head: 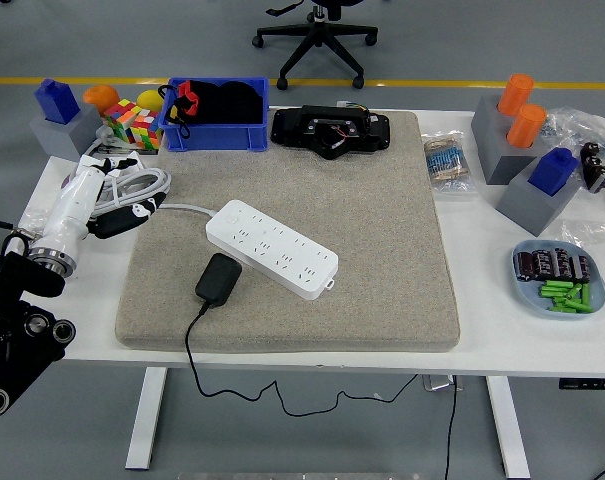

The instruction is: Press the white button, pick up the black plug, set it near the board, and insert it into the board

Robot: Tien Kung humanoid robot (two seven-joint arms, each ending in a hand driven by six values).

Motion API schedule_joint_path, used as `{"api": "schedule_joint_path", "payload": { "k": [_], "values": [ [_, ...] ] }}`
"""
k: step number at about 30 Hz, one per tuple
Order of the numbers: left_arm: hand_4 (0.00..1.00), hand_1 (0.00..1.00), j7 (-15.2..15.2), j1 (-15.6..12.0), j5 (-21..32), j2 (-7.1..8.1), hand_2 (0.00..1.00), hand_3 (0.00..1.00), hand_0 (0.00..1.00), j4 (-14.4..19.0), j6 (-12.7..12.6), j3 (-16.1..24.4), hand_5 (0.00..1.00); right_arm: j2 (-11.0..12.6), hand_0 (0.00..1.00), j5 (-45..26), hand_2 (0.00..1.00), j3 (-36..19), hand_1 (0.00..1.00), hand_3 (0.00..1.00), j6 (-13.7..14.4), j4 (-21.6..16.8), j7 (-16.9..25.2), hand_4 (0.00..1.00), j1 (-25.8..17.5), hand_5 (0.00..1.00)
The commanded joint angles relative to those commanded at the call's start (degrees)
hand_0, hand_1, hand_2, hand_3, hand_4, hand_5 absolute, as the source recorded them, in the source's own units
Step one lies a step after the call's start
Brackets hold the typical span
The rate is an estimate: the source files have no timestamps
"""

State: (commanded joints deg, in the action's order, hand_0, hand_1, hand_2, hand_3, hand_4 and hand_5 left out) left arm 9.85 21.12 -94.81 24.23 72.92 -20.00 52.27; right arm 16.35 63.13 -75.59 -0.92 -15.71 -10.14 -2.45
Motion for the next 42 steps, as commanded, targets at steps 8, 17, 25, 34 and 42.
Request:
{"api": "schedule_joint_path", "payload": {
  "k": [8,17,25,34,42],
  "values": [
    [0.766,0.541,2.89,7.68,1.85,2.31,0.53,0.786,0.438,-0.08,2.68,-10.42,0.251,0.32,0.664,-0.27,0.632,0.38,0.668,0.615,0.02,0.01,0.0,0.691,0.11,0.478],
    [0.797,0.095,4.31,15.54,3.0,1.87,0.178,0.771,0.255,-3.23,4.77,-19.54,0.403,0.63,0.664,-0.57,0.632,0.79,0.668,0.615,0.01,0.06,-0.02,0.691,0.45,0.479],
    [0.777,0.067,3.33,19.67,5.52,-0.11,0.107,0.734,0.281,-7.59,6.55,-24.47,0.586,0.66,0.664,-0.81,0.632,1.12,0.668,0.615,0.01,0.04,-0.03,0.691,0.41,0.478],
    [0.68,0.086,2.45,21.46,10.76,-1.78,0.095,0.697,0.317,-10.76,8.0,-26.87,0.726,0.6,0.664,-0.8,0.632,1.13,0.668,0.615,0.0,0.07,-0.05,0.692,0.21,0.479],
    [0.672,0.13,1.98,22.54,12.66,-2.91,0.115,0.697,0.362,-13.32,7.8,-29.69,0.755,0.57,0.664,-0.81,0.632,0.92,0.668,0.615,0.02,0.09,-0.05,0.691,0.22,0.479]
  ]
}}
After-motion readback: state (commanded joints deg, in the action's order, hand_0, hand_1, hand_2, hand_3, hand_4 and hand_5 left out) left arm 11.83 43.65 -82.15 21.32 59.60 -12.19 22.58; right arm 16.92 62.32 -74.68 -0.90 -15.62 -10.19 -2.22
